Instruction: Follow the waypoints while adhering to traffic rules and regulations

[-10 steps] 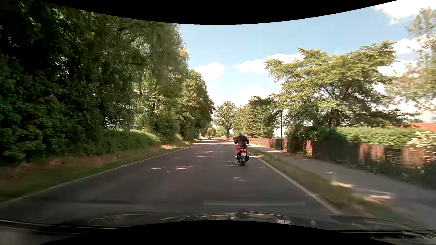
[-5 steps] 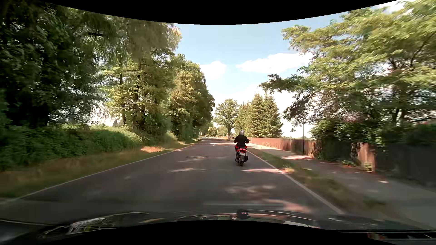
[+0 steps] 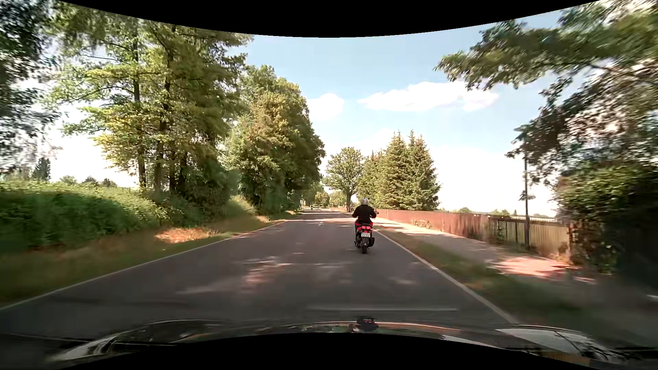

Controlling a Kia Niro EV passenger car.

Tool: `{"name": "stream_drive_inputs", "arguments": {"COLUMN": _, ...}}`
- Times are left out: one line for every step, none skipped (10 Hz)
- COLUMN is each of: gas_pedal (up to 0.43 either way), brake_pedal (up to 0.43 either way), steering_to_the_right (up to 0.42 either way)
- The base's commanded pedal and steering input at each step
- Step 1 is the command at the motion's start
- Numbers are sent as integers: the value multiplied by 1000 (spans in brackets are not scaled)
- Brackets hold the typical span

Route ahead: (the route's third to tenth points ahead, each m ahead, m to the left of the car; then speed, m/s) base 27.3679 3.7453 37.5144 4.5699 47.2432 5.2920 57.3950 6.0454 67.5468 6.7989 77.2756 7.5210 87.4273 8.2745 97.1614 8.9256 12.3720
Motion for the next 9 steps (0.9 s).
{"name": "stream_drive_inputs", "arguments": {"gas_pedal": 118, "brake_pedal": 6, "steering_to_the_right": -5}}
{"name": "stream_drive_inputs", "arguments": {"gas_pedal": 118, "brake_pedal": 6, "steering_to_the_right": -5}}
{"name": "stream_drive_inputs", "arguments": {"gas_pedal": 118, "brake_pedal": 6, "steering_to_the_right": -5}}
{"name": "stream_drive_inputs", "arguments": {"gas_pedal": 130, "brake_pedal": 6, "steering_to_the_right": -5}}
{"name": "stream_drive_inputs", "arguments": {"gas_pedal": 138, "brake_pedal": 6, "steering_to_the_right": -5}}
{"name": "stream_drive_inputs", "arguments": {"gas_pedal": 157, "brake_pedal": 6, "steering_to_the_right": -6}}
{"name": "stream_drive_inputs", "arguments": {"gas_pedal": 169, "brake_pedal": 6, "steering_to_the_right": -7}}
{"name": "stream_drive_inputs", "arguments": {"gas_pedal": 177, "brake_pedal": 6, "steering_to_the_right": -7}}
{"name": "stream_drive_inputs", "arguments": {"gas_pedal": 177, "brake_pedal": 6, "steering_to_the_right": -7}}
